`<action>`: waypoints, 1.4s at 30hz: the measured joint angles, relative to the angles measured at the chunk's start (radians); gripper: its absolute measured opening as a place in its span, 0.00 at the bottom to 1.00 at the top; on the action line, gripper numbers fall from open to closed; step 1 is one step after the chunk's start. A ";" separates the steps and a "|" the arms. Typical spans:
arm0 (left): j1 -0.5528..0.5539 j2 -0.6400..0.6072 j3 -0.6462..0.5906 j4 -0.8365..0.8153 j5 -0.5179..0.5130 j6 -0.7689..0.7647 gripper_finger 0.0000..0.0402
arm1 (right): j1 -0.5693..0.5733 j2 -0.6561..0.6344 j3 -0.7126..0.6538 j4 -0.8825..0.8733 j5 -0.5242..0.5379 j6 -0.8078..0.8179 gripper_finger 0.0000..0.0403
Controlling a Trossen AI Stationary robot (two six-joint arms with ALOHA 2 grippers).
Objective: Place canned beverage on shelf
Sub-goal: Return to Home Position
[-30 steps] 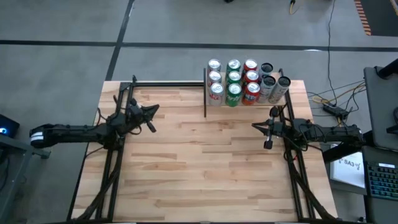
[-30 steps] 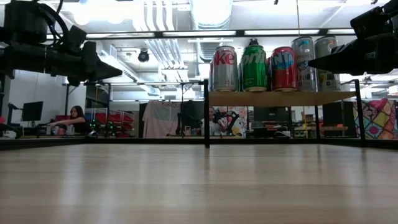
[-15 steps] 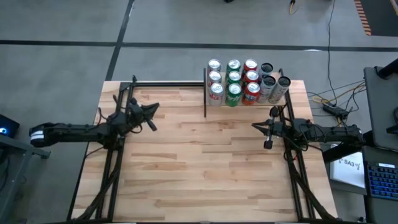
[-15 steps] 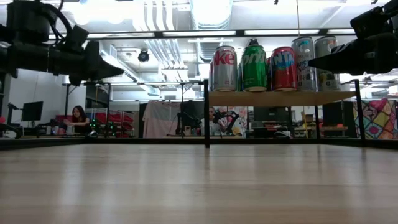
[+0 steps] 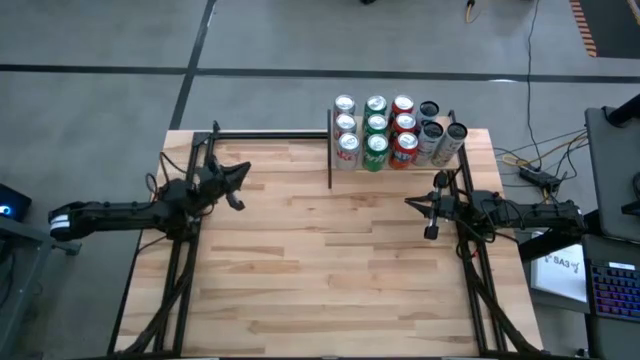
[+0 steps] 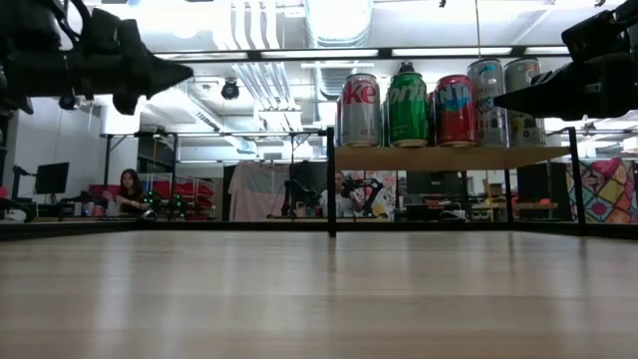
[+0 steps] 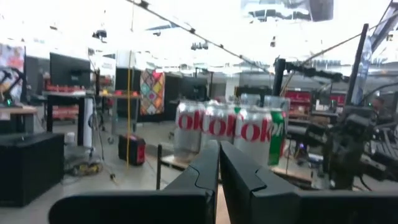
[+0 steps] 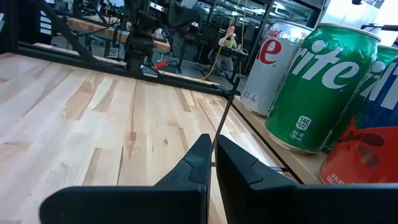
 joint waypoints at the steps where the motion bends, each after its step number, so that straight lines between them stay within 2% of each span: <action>1: 0.000 -0.013 0.001 0.000 0.000 0.007 0.00 | 0.000 0.000 0.000 0.000 0.000 0.000 0.03; 6: 0.000 -0.089 0.003 -0.029 0.001 0.050 0.00 | 0.000 0.000 0.000 0.000 0.000 0.000 0.03; 13: 0.000 -0.218 0.003 -0.161 0.009 0.059 0.00 | 0.000 0.000 0.000 0.001 0.000 0.000 0.03; 27: 0.000 -0.508 0.004 -0.574 0.027 0.048 0.00 | 0.000 0.000 0.000 0.001 0.000 0.000 0.03; 42: 0.000 -0.508 0.000 -0.670 0.027 0.042 0.00 | 0.000 0.000 0.000 0.002 0.000 0.000 0.03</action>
